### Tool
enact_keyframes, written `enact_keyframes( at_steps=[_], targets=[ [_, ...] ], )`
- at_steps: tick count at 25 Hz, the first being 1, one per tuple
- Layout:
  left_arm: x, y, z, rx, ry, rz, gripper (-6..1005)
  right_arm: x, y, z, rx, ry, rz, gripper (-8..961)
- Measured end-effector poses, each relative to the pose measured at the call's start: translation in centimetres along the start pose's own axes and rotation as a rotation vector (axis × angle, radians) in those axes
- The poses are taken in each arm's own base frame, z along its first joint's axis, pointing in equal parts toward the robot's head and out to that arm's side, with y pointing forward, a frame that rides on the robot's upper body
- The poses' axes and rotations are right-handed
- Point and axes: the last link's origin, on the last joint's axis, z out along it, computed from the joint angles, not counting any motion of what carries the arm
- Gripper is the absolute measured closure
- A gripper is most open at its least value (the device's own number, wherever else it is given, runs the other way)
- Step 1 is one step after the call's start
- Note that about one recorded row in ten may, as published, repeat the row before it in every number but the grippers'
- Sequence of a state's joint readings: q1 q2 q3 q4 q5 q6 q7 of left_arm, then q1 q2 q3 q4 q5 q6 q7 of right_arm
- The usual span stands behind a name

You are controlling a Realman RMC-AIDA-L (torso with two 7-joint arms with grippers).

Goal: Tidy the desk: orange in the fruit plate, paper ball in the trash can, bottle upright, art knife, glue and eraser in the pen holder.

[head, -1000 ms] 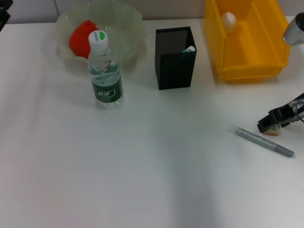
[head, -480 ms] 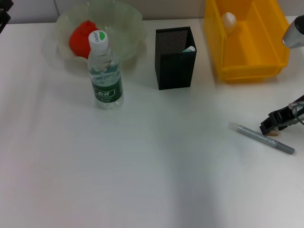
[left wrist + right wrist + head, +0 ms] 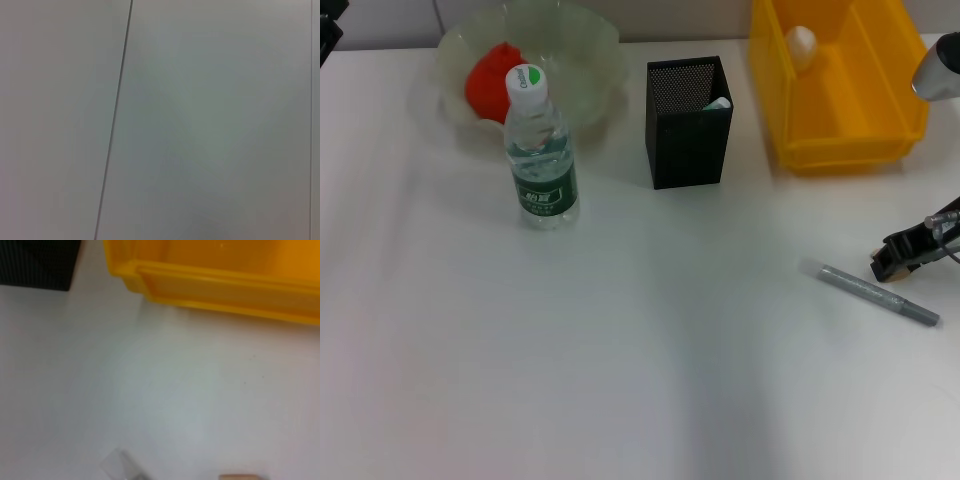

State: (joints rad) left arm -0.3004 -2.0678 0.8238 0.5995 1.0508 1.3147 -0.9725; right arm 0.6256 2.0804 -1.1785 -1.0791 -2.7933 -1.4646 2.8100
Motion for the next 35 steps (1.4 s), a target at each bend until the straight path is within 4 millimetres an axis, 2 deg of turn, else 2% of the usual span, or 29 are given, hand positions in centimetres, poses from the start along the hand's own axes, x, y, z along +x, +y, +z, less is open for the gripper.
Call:
enact_keyframes(
  at_steps=[3,7,9,10,11,12,13,16,17,18,21,22,25,27,28,29,31,33,35],
  targets=[
    [0.1,0.0,0.1,-0.001,0.001,0.002,482,0.0,0.0,0.2,-0.005,0.008,0.002,549],
    [0.2,0.0,0.2,-0.004,0.004,0.006,483,0.6,-0.5,-0.4,-0.042,0.012,0.04,686],
    [0.2,-0.1,0.2,-0.003,0.005,0.007,483,0.8,-0.7,-0.8,-0.06,0.002,0.053,686],
    [0.3,-0.1,0.2,-0.004,0.007,0.007,483,0.9,-1.1,-2.2,-0.131,-0.059,0.064,686],
    [0.3,-0.1,0.2,-0.004,0.007,0.007,483,0.9,-1.1,-2.2,-0.131,-0.059,0.064,687],
    [0.3,-0.1,0.1,-0.002,0.011,0.007,483,0.9,-1.2,-3.7,-0.254,-0.163,0.055,687],
    [0.3,-0.1,0.1,-0.002,0.011,0.007,483,0.9,-1.2,-3.7,-0.254,-0.163,0.055,687],
    [0.3,-0.2,-0.2,0.004,0.018,0.003,483,0.8,-1.5,-5.9,-0.486,-0.388,0.032,687],
    [0.3,-0.2,-0.2,0.004,0.018,0.003,483,0.8,-1.5,-5.9,-0.486,-0.388,0.032,687],
    [0.3,-0.2,-0.4,0.009,0.019,-0.001,483,0.8,-2.0,-6.5,-0.619,-0.527,0.039,687],
    [0.3,-0.3,-0.6,0.018,0.02,-0.004,484,0.8,-2.4,-6.4,-0.713,-0.629,0.044,686],
    [0.2,-0.4,-0.8,0.025,0.02,-0.008,484,0.4,-2.6,-6.0,-0.773,-0.738,0.034,686],
    [0.2,-0.5,-0.8,0.029,0.021,-0.009,484,-0.4,-2.3,-5.3,-0.778,-0.814,0.022,687],
    [0.2,-0.5,-0.9,0.033,0.022,-0.006,484,-1.6,-1.4,-4.3,-0.753,-0.867,-0.001,687],
    [0.2,-0.5,-0.9,0.033,0.022,-0.006,484,-3.0,-0.3,-3.2,-0.703,-0.901,-0.032,687],
    [0.2,-0.6,-0.9,0.035,0.023,0.007,484,-3.0,-0.3,-3.2,-0.703,-0.901,-0.032,687],
    [0.2,-0.6,-0.9,0.036,0.023,0.011,484,-4.4,1.0,-2.3,-0.655,-0.911,-0.073,686],
    [0.1,-0.6,-1.0,0.038,0.022,0.011,484,-6.8,3.2,-0.9,-0.582,-0.87,-0.133,686],
    [0.0,-0.6,-1.3,0.043,0.018,0.01,484,-7.3,3.7,-0.6,-0.562,-0.857,-0.147,686]
  ],
)
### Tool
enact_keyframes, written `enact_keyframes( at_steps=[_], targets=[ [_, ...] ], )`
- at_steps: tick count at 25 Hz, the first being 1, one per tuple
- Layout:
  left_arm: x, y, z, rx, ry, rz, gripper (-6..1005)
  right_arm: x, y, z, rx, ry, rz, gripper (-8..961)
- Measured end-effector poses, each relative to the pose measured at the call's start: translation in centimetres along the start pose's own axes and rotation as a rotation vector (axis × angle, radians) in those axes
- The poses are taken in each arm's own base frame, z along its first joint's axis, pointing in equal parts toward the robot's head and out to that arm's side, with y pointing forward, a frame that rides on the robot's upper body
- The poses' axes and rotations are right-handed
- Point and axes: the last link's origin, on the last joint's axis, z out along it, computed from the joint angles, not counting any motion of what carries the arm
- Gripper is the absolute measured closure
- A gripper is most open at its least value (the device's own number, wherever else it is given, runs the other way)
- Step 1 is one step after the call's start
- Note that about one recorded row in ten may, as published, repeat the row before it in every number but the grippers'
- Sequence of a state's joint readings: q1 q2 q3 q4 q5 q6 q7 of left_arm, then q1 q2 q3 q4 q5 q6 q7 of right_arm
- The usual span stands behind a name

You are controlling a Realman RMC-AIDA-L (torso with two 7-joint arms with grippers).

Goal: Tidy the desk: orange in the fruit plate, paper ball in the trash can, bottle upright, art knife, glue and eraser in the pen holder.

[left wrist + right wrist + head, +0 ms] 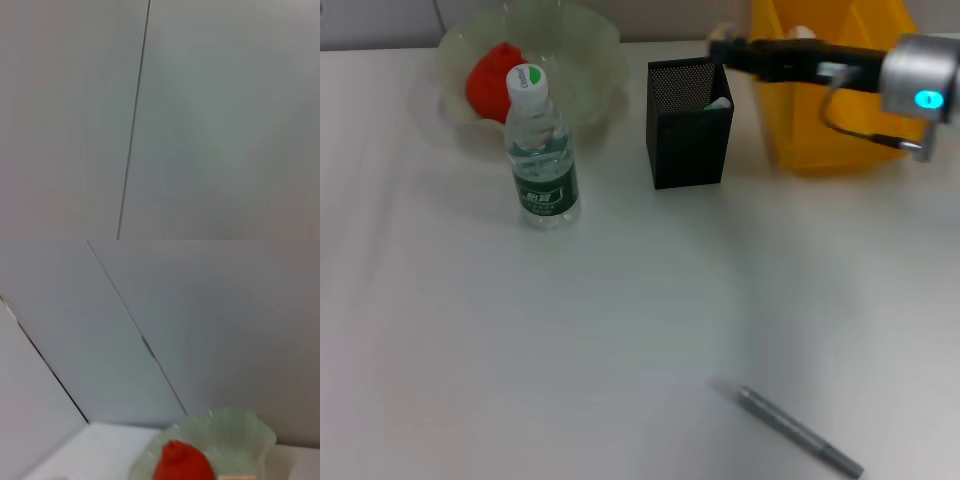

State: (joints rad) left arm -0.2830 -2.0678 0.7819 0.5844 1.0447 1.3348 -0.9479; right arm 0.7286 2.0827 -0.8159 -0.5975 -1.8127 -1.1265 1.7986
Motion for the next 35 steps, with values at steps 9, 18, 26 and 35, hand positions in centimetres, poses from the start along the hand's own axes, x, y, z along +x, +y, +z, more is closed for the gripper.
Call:
enact_keyframes(
  at_steps=[9,18,26,35],
  targets=[
    [0.0,-0.5,-2.2,0.042,0.021,-0.017,484,-0.5,0.6,3.5,0.073,0.085,-0.112,686],
    [0.0,-0.6,-2.8,0.059,0.035,-0.029,485,0.0,1.1,3.6,0.047,0.125,-0.084,621],
    [0.0,-0.6,-2.7,0.056,0.036,-0.029,485,-0.5,2.7,2.8,-0.049,0.144,-0.106,308],
    [0.1,-0.6,-2.5,0.049,0.04,-0.031,485,-1.4,7.3,1.2,-0.105,0.478,-0.157,260]
  ],
)
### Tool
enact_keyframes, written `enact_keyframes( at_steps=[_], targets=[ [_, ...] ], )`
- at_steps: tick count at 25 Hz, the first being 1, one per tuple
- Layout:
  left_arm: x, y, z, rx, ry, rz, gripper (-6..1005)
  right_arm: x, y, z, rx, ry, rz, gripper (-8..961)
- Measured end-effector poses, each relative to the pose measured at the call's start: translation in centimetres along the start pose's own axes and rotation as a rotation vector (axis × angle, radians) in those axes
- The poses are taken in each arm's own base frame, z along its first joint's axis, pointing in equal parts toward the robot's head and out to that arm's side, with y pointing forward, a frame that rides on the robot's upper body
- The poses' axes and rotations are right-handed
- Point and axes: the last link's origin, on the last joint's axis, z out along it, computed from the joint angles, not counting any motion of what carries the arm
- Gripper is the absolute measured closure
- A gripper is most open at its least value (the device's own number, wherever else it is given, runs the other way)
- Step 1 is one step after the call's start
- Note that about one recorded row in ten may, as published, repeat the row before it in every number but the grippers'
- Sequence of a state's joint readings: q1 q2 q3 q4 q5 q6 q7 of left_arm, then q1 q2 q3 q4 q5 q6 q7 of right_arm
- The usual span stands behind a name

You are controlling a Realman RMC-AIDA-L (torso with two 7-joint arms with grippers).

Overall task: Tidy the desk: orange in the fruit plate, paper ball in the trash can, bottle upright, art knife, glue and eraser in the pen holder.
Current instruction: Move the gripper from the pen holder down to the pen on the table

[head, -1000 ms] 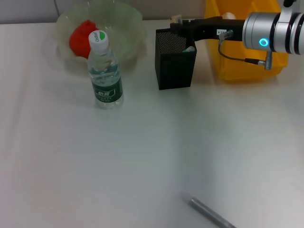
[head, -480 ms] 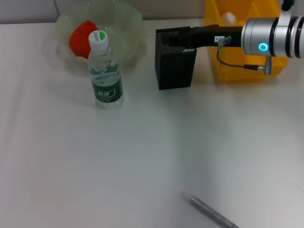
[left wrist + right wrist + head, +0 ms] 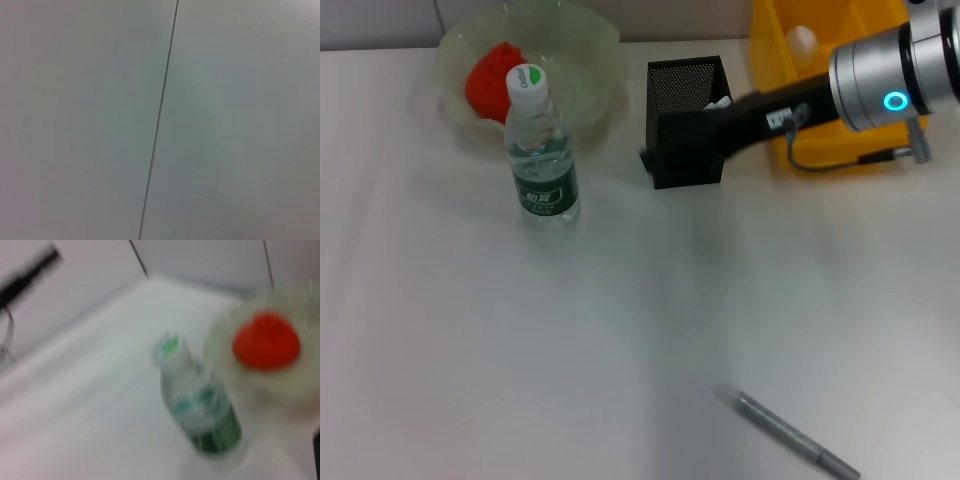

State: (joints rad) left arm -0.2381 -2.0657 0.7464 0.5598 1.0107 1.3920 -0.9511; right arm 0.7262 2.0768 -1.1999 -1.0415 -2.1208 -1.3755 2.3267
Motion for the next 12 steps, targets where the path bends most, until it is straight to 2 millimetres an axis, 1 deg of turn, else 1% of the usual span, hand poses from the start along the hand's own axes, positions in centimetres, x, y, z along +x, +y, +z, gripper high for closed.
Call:
enact_keyframes(
  at_steps=[2,3,4,5,8,9,12],
  targets=[
    [0.0,0.0,0.1,-0.001,0.001,0.001,485,0.2,0.9,0.0,0.034,0.117,0.012,260],
    [0.0,0.0,0.1,-0.001,0.001,0.001,485,0.3,1.8,0.0,0.073,0.226,0.02,260],
    [0.1,0.0,0.1,-0.002,0.002,0.002,486,0.4,2.1,0.0,0.085,0.27,0.023,261],
    [0.1,0.0,0.2,-0.003,0.003,0.003,486,0.4,2.1,0.0,0.085,0.27,0.023,261],
    [0.1,0.1,0.5,-0.008,0.005,0.005,486,0.8,3.2,0.4,0.088,0.392,0.03,261],
    [0.2,0.1,0.5,-0.009,0.006,0.006,486,0.8,3.2,0.4,0.088,0.392,0.03,261],
    [0.2,0.1,0.6,-0.011,0.006,0.007,486,1.4,3.7,1.5,0.078,0.455,0.018,262]
  ],
)
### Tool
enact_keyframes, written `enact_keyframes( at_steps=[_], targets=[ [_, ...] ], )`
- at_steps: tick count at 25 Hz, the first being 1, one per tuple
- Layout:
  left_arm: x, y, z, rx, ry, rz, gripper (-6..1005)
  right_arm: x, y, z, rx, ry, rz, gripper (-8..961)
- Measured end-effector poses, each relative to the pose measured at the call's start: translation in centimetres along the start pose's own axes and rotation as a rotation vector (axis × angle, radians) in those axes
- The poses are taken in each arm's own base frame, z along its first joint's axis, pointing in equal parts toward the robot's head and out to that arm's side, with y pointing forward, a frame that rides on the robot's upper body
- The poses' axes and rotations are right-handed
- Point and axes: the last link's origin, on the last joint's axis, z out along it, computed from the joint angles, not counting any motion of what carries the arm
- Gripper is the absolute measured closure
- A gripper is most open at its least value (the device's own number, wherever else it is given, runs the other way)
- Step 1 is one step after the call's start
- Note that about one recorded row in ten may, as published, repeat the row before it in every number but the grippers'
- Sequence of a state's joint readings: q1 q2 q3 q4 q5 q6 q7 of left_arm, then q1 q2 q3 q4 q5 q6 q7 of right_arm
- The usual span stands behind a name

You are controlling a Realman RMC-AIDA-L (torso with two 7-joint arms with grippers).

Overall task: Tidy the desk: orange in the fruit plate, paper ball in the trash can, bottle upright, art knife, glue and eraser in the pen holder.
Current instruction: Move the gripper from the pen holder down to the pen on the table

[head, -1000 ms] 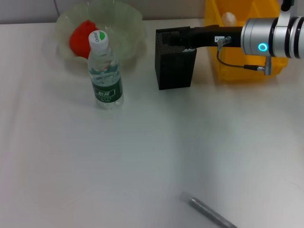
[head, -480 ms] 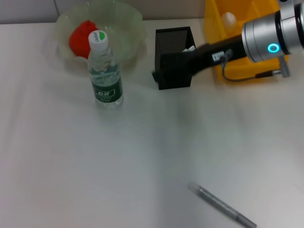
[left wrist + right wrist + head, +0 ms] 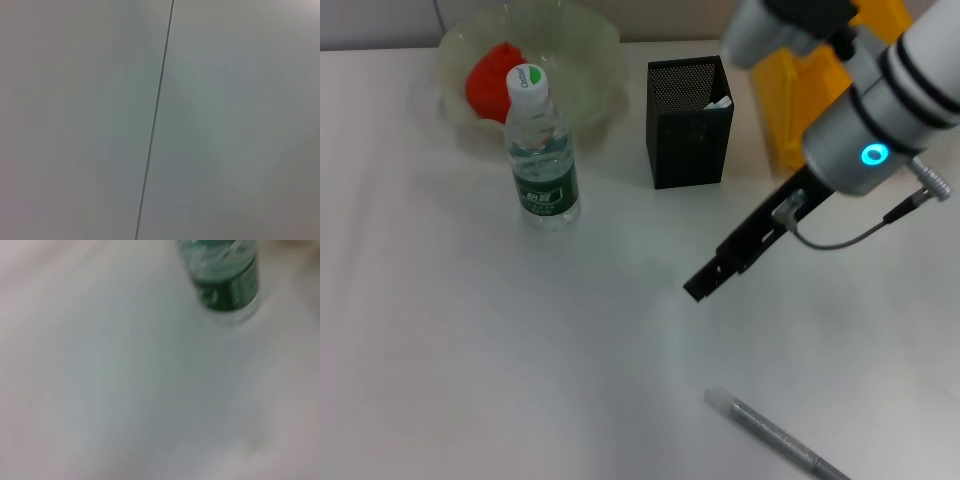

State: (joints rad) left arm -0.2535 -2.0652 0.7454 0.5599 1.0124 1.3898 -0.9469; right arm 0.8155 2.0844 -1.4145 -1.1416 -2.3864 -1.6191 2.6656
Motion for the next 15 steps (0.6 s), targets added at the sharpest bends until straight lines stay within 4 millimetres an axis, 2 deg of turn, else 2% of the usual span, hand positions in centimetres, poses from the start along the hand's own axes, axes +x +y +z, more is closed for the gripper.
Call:
enact_keyframes(
  at_steps=[1,6,15],
  targets=[
    [0.0,0.0,0.1,-0.001,0.001,0.0,486,0.0,0.4,1.0,0.001,0.051,-0.012,262],
    [0.0,0.1,0.2,-0.005,0.003,0.0,486,0.0,1.6,2.7,0.022,0.173,-0.042,262],
    [0.1,0.1,0.4,-0.006,0.004,0.005,486,0.6,3.3,3.4,0.051,0.308,-0.056,264]
  ],
)
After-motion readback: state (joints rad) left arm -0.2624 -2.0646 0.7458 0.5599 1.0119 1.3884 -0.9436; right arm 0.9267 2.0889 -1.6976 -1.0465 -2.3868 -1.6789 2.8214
